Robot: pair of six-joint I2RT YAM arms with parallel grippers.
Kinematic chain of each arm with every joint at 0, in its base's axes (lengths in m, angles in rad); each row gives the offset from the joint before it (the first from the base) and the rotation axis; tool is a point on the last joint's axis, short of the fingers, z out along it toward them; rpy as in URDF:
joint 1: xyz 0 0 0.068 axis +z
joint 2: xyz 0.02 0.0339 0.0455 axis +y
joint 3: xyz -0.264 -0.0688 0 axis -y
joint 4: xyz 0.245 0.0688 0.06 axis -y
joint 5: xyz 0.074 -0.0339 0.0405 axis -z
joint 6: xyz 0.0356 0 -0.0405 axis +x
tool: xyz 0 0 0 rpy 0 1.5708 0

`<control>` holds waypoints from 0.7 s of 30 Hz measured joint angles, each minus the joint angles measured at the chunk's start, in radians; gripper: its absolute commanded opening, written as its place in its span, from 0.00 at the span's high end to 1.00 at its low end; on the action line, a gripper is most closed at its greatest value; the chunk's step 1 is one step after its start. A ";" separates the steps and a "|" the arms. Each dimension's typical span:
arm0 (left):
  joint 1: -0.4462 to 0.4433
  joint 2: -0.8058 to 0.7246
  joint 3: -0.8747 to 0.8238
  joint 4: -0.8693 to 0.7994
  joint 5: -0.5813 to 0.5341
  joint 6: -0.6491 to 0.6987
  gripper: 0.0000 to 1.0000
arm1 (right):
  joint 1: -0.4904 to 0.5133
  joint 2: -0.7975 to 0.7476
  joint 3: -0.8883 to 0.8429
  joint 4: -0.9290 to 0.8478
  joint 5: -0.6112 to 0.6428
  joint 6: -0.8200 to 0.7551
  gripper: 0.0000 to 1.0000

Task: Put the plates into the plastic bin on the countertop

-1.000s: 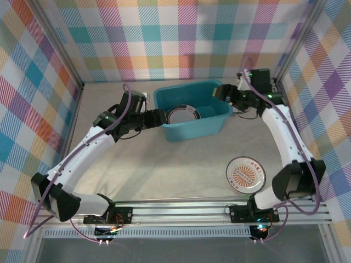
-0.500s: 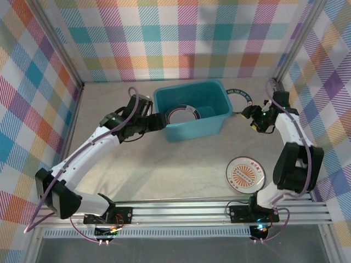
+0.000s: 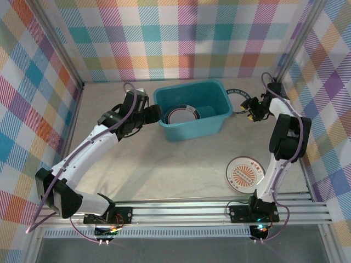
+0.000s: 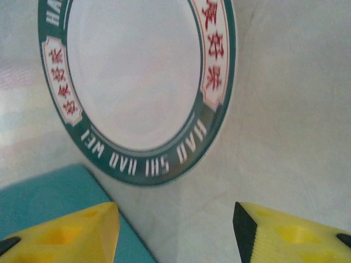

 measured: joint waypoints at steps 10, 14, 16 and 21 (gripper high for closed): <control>0.012 0.044 0.002 -0.003 0.000 -0.011 0.30 | 0.005 0.153 0.146 -0.006 0.019 0.022 0.48; 0.012 0.074 0.017 -0.008 0.000 -0.014 0.30 | 0.006 0.206 0.194 -0.005 0.024 0.029 0.55; 0.012 0.080 0.024 -0.012 0.000 -0.015 0.30 | 0.006 0.225 0.211 -0.011 0.024 0.030 0.57; 0.012 0.082 0.038 -0.027 0.000 -0.019 0.30 | 0.005 0.248 0.245 -0.024 0.027 0.030 0.71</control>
